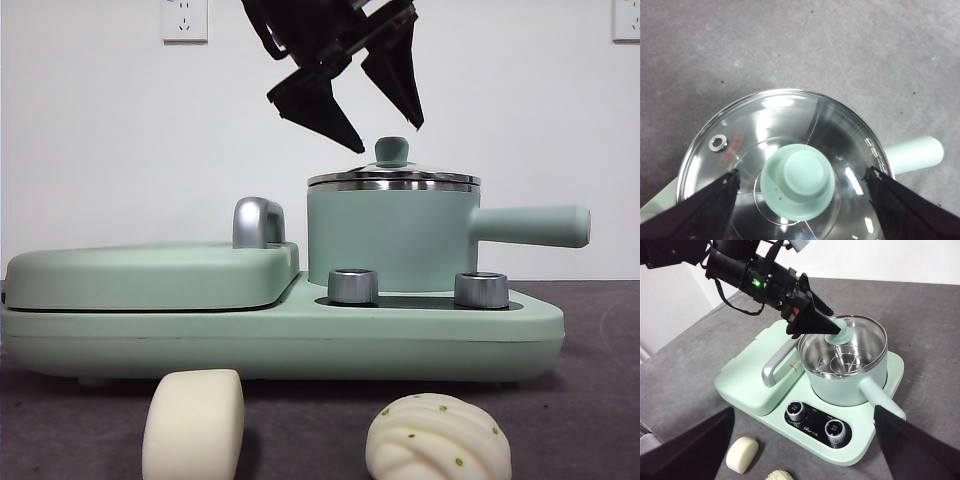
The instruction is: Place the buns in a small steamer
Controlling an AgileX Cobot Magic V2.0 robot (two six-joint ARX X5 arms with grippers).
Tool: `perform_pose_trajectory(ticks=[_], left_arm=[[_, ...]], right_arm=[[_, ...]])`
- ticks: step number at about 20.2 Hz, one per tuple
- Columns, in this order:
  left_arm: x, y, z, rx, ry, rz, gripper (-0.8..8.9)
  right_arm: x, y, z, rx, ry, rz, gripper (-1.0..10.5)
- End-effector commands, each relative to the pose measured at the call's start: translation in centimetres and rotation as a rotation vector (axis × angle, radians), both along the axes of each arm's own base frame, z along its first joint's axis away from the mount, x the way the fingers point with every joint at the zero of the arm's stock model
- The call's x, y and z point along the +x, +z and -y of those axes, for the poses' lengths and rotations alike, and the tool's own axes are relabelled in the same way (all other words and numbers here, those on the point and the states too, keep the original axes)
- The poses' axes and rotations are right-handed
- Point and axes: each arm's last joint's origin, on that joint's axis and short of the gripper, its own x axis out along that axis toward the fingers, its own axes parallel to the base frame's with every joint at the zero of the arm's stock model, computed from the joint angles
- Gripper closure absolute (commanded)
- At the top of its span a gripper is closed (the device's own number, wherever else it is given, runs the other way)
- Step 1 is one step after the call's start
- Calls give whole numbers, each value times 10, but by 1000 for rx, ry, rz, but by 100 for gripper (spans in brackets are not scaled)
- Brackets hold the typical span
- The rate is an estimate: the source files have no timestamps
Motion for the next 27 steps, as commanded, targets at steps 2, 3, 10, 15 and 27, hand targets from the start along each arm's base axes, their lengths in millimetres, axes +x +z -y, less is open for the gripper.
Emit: perform_pose_trajectory(ticks=[2, 3, 10, 15, 27], left_arm=[[7, -10, 11, 13, -23, 10, 418], [8, -11, 12, 14, -25, 12, 437], [8, -13, 13, 37, -52, 34, 640], [8, -15, 14, 42, -59, 35, 734], [6, 42, 9, -29, -33, 92, 801]], right_arm=[[-1, 5, 0, 6, 2, 19, 502], [-1, 5, 0, 8, 1, 17, 502], [-1, 5, 0, 15, -3, 10, 502], [-1, 5, 0, 16, -3, 10, 502], [-1, 5, 0, 16, -4, 9, 502]])
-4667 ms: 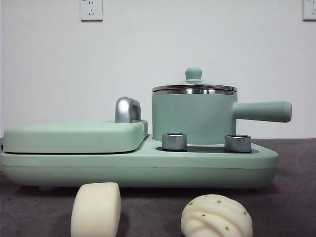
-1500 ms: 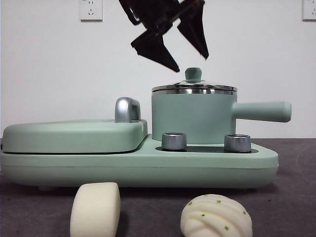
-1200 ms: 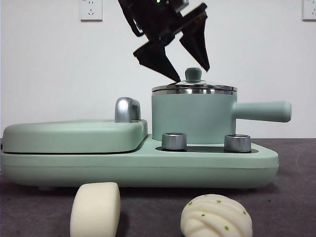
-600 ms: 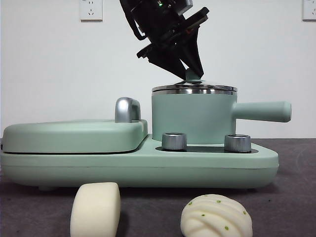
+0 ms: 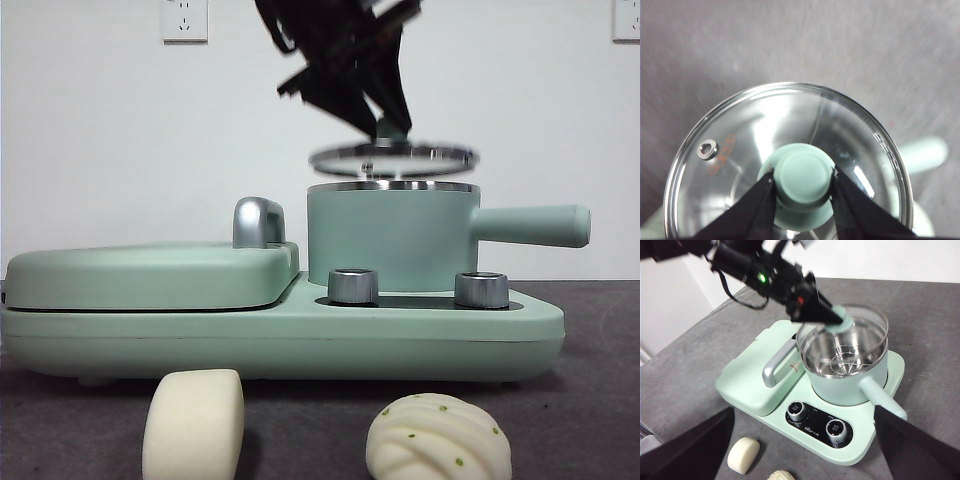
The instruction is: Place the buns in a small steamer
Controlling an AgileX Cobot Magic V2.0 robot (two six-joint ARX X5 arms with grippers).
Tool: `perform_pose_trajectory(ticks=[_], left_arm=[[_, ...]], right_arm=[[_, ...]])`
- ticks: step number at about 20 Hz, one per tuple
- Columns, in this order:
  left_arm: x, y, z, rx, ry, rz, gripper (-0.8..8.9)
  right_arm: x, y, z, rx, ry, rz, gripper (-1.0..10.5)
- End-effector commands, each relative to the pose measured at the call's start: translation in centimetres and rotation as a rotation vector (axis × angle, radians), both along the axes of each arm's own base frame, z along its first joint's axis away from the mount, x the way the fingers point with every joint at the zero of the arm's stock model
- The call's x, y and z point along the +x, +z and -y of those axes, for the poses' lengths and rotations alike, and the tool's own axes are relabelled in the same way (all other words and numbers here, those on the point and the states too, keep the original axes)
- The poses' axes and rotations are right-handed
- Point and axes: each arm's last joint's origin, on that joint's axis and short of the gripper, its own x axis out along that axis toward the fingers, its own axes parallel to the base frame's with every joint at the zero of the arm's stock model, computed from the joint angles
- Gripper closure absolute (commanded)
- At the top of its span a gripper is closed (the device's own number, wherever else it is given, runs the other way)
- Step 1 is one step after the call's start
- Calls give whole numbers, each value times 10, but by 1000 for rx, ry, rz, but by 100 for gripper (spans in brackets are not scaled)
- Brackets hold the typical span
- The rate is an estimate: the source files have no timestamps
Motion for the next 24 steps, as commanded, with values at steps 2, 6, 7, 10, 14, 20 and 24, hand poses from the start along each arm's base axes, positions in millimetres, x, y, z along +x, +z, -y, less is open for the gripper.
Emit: perform_pose_trajectory(ticks=[2, 6, 7, 10, 14, 20, 24], left_arm=[[-2, 41, -2, -65, 1, 76, 802], [-6, 65, -15, -58, 15, 77, 802], [-7, 68, -19, -52, 22, 71, 802], [-7, 75, -35, -40, 54, 56, 802], [-8, 85, -58, -26, 94, 52, 802], [-5, 98, -89, -38, 164, 75, 802], [3, 100, -109, -35, 222, 76, 802]], right_arm=[[-1, 5, 0, 21, -6, -2, 503], [9, 3, -2, 92, 39, -101, 504], [15, 1, -4, 110, 69, -140, 504], [33, -4, -10, 117, 129, -244, 504], [56, -15, -29, 63, 184, -374, 503], [78, -34, -91, -92, 223, -498, 503], [83, -61, -150, -196, 285, -581, 503]])
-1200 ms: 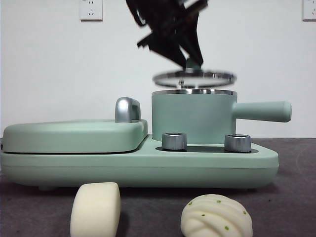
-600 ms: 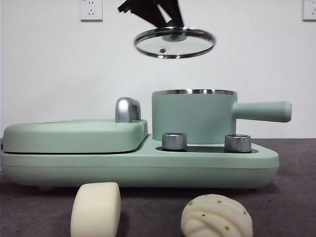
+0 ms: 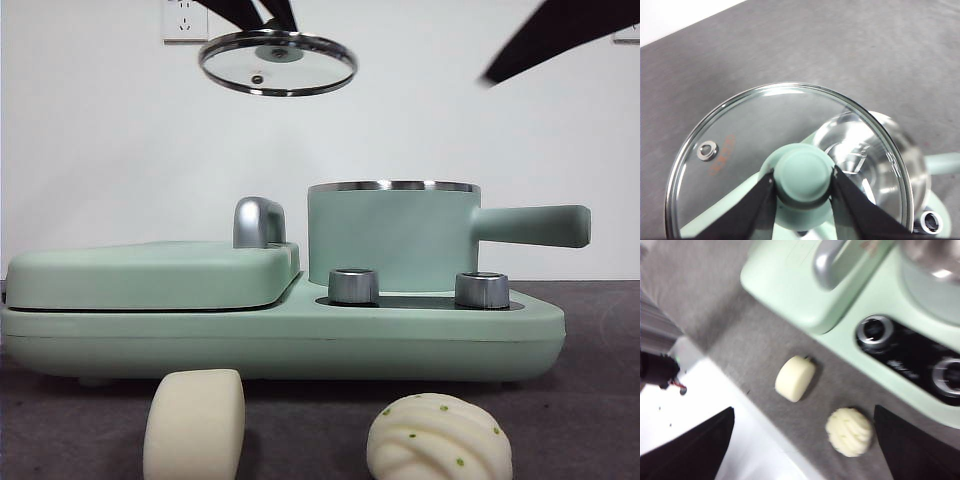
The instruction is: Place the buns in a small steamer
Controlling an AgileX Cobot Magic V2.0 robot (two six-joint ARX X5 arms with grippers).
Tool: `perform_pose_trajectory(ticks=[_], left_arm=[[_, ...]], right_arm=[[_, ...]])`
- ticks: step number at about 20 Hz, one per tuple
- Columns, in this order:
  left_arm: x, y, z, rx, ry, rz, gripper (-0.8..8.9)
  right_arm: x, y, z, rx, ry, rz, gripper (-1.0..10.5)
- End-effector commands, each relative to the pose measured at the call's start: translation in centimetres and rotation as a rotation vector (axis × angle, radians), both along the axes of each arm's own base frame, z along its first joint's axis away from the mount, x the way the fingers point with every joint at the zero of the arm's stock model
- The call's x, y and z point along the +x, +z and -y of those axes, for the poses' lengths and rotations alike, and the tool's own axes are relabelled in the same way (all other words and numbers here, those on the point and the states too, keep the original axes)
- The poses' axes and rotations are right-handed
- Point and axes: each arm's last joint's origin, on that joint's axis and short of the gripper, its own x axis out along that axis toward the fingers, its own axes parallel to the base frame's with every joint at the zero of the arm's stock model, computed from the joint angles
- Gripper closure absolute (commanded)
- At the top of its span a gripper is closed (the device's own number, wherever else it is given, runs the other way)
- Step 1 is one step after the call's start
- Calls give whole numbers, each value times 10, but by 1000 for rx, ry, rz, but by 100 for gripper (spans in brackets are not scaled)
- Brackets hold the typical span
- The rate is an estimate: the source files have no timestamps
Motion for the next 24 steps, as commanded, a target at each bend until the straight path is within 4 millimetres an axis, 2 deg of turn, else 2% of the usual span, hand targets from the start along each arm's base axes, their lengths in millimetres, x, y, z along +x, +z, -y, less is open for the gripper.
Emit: perform_pose_trajectory(ticks=[1, 6, 11, 17, 18, 21, 22, 24], left_arm=[[1, 15, -11, -22, 19, 64, 802], [11, 15, -36, -16, 90, 56, 801], [16, 15, -51, -15, 133, 55, 802], [17, 15, -54, -14, 143, 56, 802], [17, 15, -54, -14, 143, 56, 802], [17, 14, -54, -14, 142, 54, 802], [17, 15, -54, -14, 143, 55, 801], [17, 15, -54, -14, 142, 55, 802]], right_arm=[[0, -14, -33, -42, 28, -69, 503], [-6, -62, -92, -210, 66, -67, 503], [-5, -103, -127, -276, 109, -71, 503], [4, -140, -144, -344, 87, -66, 505], [5, -144, -145, -347, 88, -66, 529], [5, -144, -147, -339, 94, -51, 762], [6, -144, -147, -332, 93, -48, 804], [6, -144, -147, -332, 94, -49, 810]])
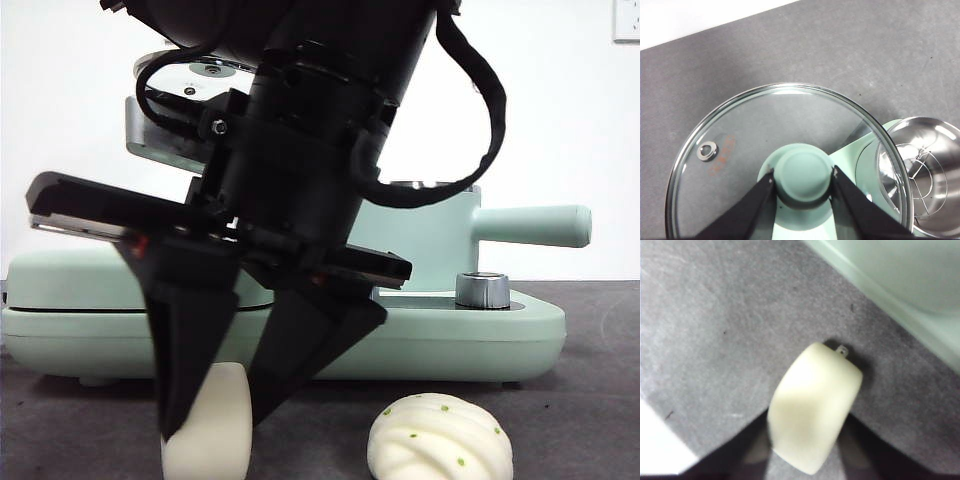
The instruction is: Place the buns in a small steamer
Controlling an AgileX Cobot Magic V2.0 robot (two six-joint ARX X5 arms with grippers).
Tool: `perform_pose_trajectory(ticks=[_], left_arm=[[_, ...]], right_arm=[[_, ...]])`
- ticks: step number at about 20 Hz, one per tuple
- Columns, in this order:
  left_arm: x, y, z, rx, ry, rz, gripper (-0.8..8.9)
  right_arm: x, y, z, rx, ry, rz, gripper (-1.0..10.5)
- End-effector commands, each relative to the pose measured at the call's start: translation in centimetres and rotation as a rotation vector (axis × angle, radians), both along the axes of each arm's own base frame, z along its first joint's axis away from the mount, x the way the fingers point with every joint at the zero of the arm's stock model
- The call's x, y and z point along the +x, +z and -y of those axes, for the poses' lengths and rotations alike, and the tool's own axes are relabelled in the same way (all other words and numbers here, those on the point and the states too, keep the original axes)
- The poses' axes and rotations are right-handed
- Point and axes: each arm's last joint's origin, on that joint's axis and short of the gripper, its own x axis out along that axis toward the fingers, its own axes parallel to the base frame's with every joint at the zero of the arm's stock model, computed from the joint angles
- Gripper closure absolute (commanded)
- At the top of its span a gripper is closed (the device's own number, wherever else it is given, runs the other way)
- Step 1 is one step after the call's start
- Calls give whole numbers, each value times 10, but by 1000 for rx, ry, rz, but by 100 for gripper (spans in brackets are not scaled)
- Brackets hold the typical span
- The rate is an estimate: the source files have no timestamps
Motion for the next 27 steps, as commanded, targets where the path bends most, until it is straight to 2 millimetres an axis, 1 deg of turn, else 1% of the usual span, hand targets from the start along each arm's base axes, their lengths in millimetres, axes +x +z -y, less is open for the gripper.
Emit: perform_pose_trajectory(ticks=[1, 2, 3, 4, 6, 8, 10, 13, 15, 17, 19, 21, 22, 25, 27], left_arm=[[-5, 15, 0, -14, -12, 68, 802], [-5, 15, 0, -14, -12, 68, 802], [-5, 16, 0, -13, -12, 69, 801], [-4, 15, -1, -12, -13, 70, 801], [-4, 15, -3, -9, -9, 72, 802], [-3, 16, -5, -9, -2, 72, 801], [-2, 16, -9, -9, 8, 72, 802], [-1, 15, -13, -8, 19, 72, 802], [-1, 15, -13, -8, 18, 72, 802], [-1, 15, -13, -8, 18, 72, 802], [-1, 16, -12, -8, 18, 72, 802], [-1, 16, -13, -8, 18, 72, 802], [-1, 15, -13, -8, 18, 72, 802], [-1, 15, -13, -8, 18, 71, 802], [-1, 15, -12, -7, 18, 70, 802]], right_arm=[[-2, 0, -7, 6, 15, 3, 810], [-2, 2, -7, 10, 17, 1, 810], [0, 9, -6, 6, 21, -3, 810], [2, 17, -6, 0, 30, 0, 810], [8, 40, -4, -27, 56, -11, 810], [18, 70, 0, -82, 83, -14, 810], [30, 105, 7, -114, 114, 3, 810], [57, 158, 25, -88, 80, 75, 810], [77, 182, 39, -80, 30, 138, 810], [98, 196, 53, -69, -13, 183, 810], [120, 200, 65, -62, -76, 200, 810], [141, 195, 74, -77, -114, 194, 810], [150, 190, 78, -82, -128, 181, 810], [175, 168, 80, -95, -138, 130, 810], [188, 152, 77, -105, -139, 110, 810]])
